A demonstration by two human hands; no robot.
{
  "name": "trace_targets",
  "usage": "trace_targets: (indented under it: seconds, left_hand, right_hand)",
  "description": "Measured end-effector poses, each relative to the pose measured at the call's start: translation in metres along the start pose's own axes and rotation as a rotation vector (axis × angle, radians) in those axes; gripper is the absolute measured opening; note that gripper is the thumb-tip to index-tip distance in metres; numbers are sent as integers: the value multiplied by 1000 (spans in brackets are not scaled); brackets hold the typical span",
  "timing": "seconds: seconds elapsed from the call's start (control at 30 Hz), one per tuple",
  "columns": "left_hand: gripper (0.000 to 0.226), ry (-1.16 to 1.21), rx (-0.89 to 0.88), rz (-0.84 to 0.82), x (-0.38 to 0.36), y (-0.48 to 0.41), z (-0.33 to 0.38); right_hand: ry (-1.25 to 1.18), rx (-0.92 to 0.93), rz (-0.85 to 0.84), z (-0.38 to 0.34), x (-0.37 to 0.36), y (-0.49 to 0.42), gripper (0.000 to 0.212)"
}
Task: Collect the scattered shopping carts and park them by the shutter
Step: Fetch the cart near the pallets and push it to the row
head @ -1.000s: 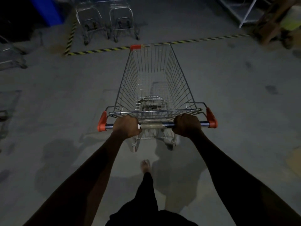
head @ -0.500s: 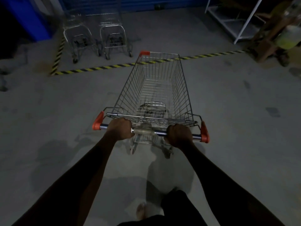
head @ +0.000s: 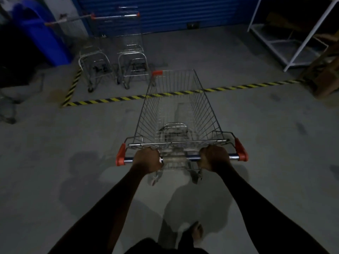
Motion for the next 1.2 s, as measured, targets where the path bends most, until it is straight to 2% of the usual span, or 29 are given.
trace_targets:
  seconds: [0.17,0.37,0.43,0.53,0.7,0.87,1.1,1.2]
  left_hand:
    - [41,35,63,18,28,-80,25]
    - [38,4,79,43,52,-193,3]
    - [40,-10,57,40,59,-236,-14]
    - [43,-17,28,33,75,-303,-46]
    - [38,-31,-20,11,105,-401,-83]
    - [37,-26,-47,39,130,-493,-98]
    - [41,-42,-44,69,159,-622,-80]
    - [41,-21,-19,73,176,-680,-74]
  right_hand:
    - [47,-25,118,69,-3,-77,33]
    - [5,-24,90,105,17,-181,34]
    - [-34,-21,5,111,23,-219,34]
    - [-133,-32,-26,118,32,-276,37]
    - [-251,-68,-174,134,42,-367,39]
    - [-204,-62,-92,169,40,-449,40]
    - [-69,-47,-53,257,30,-568,37]
    - [-21,-58,-101,295,31,-625,34]
Point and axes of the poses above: each hand's wrist, its own y-axis away from the middle knuckle, its own x-axis out of the back of the hand, z = x × y, the point moved 3 cm from there along -y, towards the middle knuckle
